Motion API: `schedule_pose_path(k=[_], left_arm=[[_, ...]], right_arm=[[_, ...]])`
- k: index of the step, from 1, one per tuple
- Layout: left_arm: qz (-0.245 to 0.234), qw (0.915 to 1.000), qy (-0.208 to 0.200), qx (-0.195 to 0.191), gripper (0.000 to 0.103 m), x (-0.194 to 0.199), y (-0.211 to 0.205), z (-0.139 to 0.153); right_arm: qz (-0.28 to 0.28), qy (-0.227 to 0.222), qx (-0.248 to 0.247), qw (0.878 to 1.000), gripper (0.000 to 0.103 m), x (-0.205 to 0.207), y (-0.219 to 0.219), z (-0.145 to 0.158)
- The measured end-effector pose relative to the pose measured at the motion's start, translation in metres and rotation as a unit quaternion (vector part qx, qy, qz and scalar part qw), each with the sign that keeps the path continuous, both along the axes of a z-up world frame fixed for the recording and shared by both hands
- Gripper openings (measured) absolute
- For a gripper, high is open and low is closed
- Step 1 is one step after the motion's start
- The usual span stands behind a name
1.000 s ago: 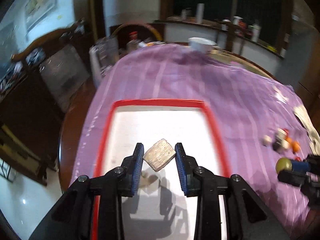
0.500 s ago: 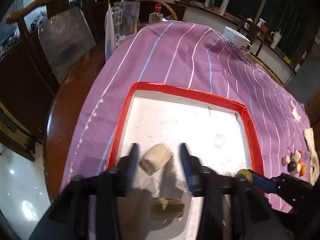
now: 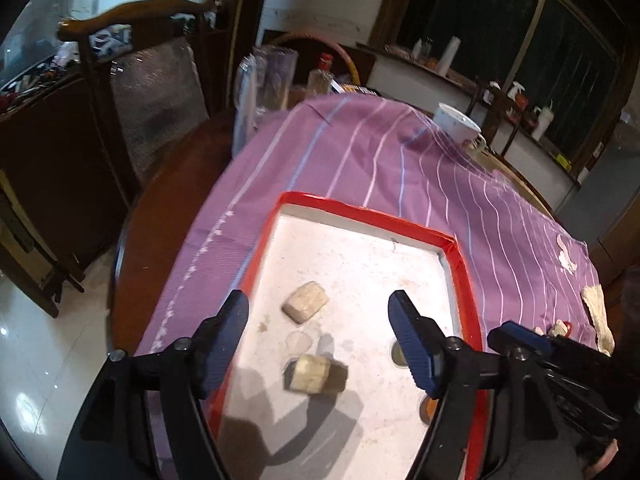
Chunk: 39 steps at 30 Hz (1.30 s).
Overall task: Organize fruits
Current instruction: 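Withdraw both tools from the tray back toward the remaining fruits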
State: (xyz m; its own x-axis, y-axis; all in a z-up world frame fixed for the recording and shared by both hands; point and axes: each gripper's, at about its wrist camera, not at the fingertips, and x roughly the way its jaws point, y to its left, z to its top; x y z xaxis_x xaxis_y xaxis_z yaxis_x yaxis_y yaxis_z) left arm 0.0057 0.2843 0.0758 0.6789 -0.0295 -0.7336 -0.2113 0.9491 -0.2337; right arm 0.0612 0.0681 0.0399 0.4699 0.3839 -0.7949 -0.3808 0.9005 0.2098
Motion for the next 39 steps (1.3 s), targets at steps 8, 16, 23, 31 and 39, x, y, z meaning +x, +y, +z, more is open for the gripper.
schedule_pose_path(k=[8,16,23,31,39], left_arm=[[0.026,0.9996,0.007,-0.011,0.072,-0.011,0.012,-0.012],[0.035,0.9993,0.006,-0.016,0.072,-0.013,0.012,-0.02],[0.044,0.9987,-0.001,-0.027,0.072,-0.022,0.019,-0.019],[0.054,0.9978,-0.027,-0.029,0.072,-0.038,-0.009,0.002],[-0.016,0.9984,-0.052,-0.014,0.074,-0.049,-0.102,0.03]], right_arm=[[-0.023,0.054,-0.018,0.998,0.019,0.003,0.011,-0.032],[-0.062,0.042,-0.062,0.995,0.009,-0.014,-0.001,-0.026],[-0.094,0.06,-0.066,0.992,0.007,-0.02,-0.021,-0.025],[-0.075,0.086,0.06,0.992,0.014,-0.033,-0.065,-0.009],[-0.133,-0.001,0.039,0.99,0.014,-0.064,-0.179,0.027]])
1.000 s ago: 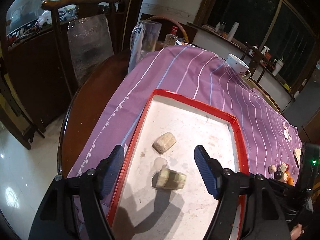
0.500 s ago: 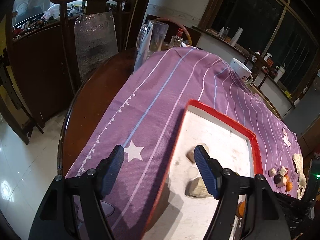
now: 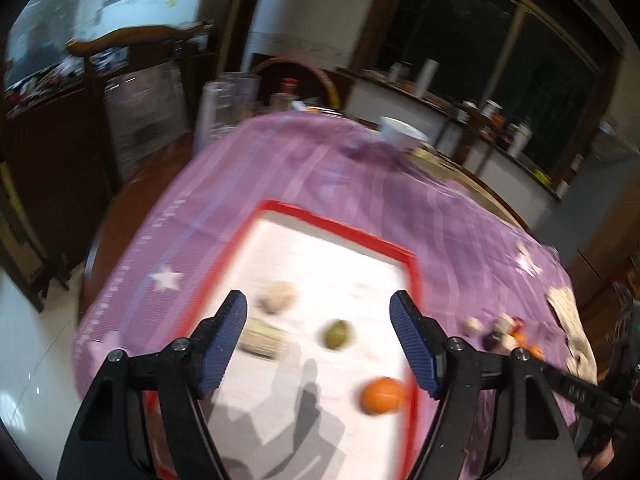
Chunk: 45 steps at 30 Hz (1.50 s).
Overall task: Organize fruits
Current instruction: 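Withdraw both tools from the tray back toward the remaining fruits, then grasp the red tomato with right tool while left tool grasps a round wooden block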
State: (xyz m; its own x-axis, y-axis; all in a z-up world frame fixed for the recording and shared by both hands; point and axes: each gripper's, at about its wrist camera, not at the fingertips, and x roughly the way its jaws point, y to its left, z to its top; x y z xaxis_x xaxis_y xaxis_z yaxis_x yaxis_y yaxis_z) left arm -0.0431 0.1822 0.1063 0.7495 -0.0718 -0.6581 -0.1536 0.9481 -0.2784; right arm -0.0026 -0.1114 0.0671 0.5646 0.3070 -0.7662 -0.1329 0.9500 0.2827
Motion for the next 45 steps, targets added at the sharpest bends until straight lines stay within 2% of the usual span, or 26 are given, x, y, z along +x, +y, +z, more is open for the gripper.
schedule_pose_path(k=[2,5,8,14,20,24,32,35,38,42,45], left_arm=[[-0.025,0.9997,-0.001,0.005,0.074,0.003,-0.026,0.002],[-0.06,0.9979,0.004,0.022,0.074,0.011,-0.068,-0.001],[-0.088,0.9953,0.014,0.038,0.074,0.017,-0.104,-0.011],[-0.131,0.989,0.039,0.057,0.074,0.028,-0.158,-0.023],[-0.149,0.9841,0.043,0.087,0.074,0.031,-0.187,-0.029],[-0.156,0.9815,0.054,0.097,0.074,0.037,-0.194,-0.041],[-0.175,0.9797,0.067,0.071,0.074,0.048,-0.192,-0.055],[-0.186,0.9782,0.062,0.067,0.074,0.054,-0.19,-0.057],[-0.201,0.9748,0.068,0.07,0.074,0.06,-0.198,-0.064],[-0.219,0.9683,0.067,0.1,0.074,0.065,-0.22,-0.07],[-0.244,0.9591,0.051,0.134,0.074,0.066,-0.241,-0.067]], right_arm=[[-0.025,-0.012,-0.03,0.999,0.014,-0.005,-0.034,0.0],[-0.055,0.001,-0.055,0.997,0.014,-0.014,-0.078,-0.009],[-0.073,0.024,-0.049,0.996,0.014,-0.019,-0.115,-0.022],[-0.073,0.034,-0.031,0.996,0.014,-0.021,-0.149,-0.036],[-0.055,0.032,-0.002,0.998,0.014,-0.02,-0.155,-0.042],[-0.051,0.011,0.011,0.999,0.014,-0.022,-0.156,-0.038],[-0.042,-0.019,0.031,0.998,0.014,-0.018,-0.153,-0.035],[-0.018,-0.024,0.028,0.999,0.014,-0.018,-0.146,-0.038],[0.015,-0.01,0.032,0.999,0.014,-0.017,-0.133,-0.047],[0.036,-0.028,0.007,0.999,0.014,-0.02,-0.119,-0.051],[0.045,-0.033,0.004,0.998,0.014,-0.018,-0.115,-0.05]])
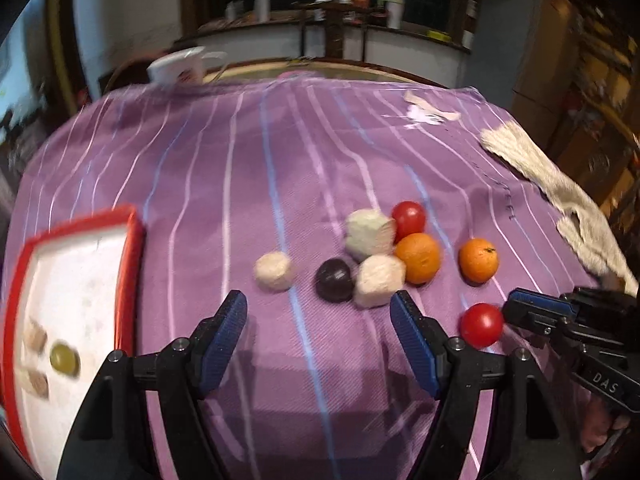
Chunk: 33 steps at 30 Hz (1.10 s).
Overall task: Organize fruits
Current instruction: 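Grasp the red tomato with right tool while left tool grasps a round wooden block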
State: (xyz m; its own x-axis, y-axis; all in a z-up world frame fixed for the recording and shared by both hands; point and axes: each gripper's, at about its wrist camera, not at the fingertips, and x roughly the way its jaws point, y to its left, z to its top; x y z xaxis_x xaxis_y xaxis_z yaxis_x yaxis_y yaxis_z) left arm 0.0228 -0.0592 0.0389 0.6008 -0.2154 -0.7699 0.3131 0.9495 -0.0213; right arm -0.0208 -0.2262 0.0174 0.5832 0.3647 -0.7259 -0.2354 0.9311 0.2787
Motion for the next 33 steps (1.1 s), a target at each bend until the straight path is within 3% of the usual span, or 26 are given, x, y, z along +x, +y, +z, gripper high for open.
schedule_pose_path(k=[8,11,14,18,26,33], left_arm=[[-0.044,0.9985,0.011,0.03,0.073,0.013,-0.031,-0.014],[-0.049,0.9982,0.013,0.033,0.061,0.013,-0.033,-0.02],[-0.045,0.9987,0.021,0.01,0.049,0.01,-0.019,-0.018],[-0.035,0.9984,0.033,-0.03,0.048,0.004,0.005,-0.015],[-0.044,0.9987,0.01,-0.026,0.048,0.005,0.002,-0.009],[-0.066,0.9977,-0.008,0.015,0.052,0.01,-0.027,-0.014]], right_arm=[[0.007,-0.013,-0.016,1.0,0.014,0.001,0.008,0.002],[0.016,-0.021,-0.012,1.0,0.014,-0.003,0.009,0.003],[0.026,-0.02,0.015,0.999,0.014,-0.004,0.01,0.004],[0.03,-0.033,0.019,0.999,0.014,-0.008,0.013,0.008],[0.028,-0.04,0.0,0.999,0.014,-0.01,0.019,0.006],[0.027,-0.06,-0.032,0.997,0.014,-0.014,0.028,0.006]])
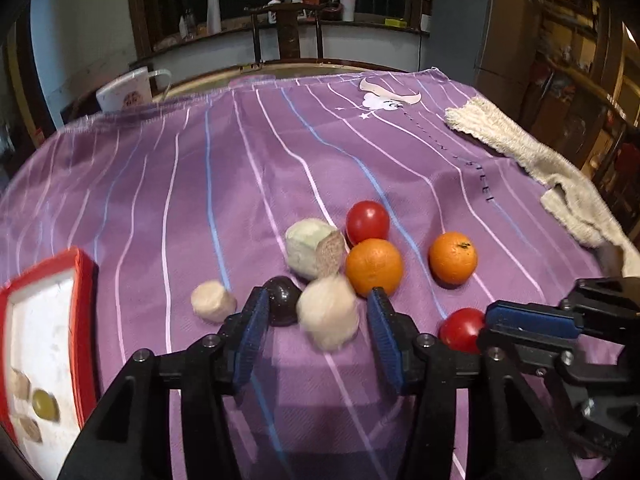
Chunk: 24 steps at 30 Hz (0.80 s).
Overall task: Organize fruits
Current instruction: 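Grasp the red tomato with right tool while left tool grasps a round wooden block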
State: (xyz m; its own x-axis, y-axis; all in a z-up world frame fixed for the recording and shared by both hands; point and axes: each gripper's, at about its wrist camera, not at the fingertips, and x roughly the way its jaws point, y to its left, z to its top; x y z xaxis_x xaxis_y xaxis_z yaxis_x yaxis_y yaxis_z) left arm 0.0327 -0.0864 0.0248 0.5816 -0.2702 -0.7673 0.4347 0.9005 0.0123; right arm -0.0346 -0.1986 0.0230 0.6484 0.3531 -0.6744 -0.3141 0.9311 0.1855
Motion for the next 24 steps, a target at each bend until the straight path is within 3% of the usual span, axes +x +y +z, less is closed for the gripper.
schedule_pose_path(k=[3,7,8,9,10,12,15,20,24], left_arm=[[-0.009,0.9999,-0.007,0.005,0.054,0.0,-0.007,0.001],[-0.032,0.9988,-0.02,0.033,0.053,-0.01,-0.017,-0.001],[-0.036,0.9983,-0.024,0.04,0.045,-0.013,-0.019,-0.001],[-0.037,0.9979,-0.029,0.045,0.031,-0.016,-0.018,0.001],[-0.034,0.998,-0.031,0.044,0.026,-0.018,-0.017,0.002],[-0.027,0.9995,-0.012,0.014,0.026,-0.016,-0.006,0.006],[-0.009,0.9999,-0.002,-0.013,0.026,-0.019,0.012,0.009],[-0.014,0.9996,-0.007,-0.024,0.028,-0.034,0.024,0.013],[-0.023,0.9995,-0.013,-0.016,0.048,-0.039,0.019,0.012]], right_arm=[[-0.014,-0.003,-0.014,1.0,0.014,0.002,-0.002,0.0],[0.001,0.015,0.031,0.999,0.014,0.003,-0.011,0.0],[0.007,0.019,0.039,0.999,0.014,0.003,-0.011,0.0],[0.017,0.027,0.057,0.998,0.014,0.003,-0.012,0.0],[0.022,0.034,0.077,0.996,0.014,0.003,-0.015,0.0],[0.027,0.044,0.114,0.992,0.014,0.005,-0.02,0.0],[0.023,0.045,0.126,0.991,0.014,0.003,-0.025,0.001],[0.015,0.045,0.097,0.994,0.014,-0.006,-0.026,0.004],[0.017,0.056,0.073,0.996,0.014,-0.005,-0.023,0.001]])
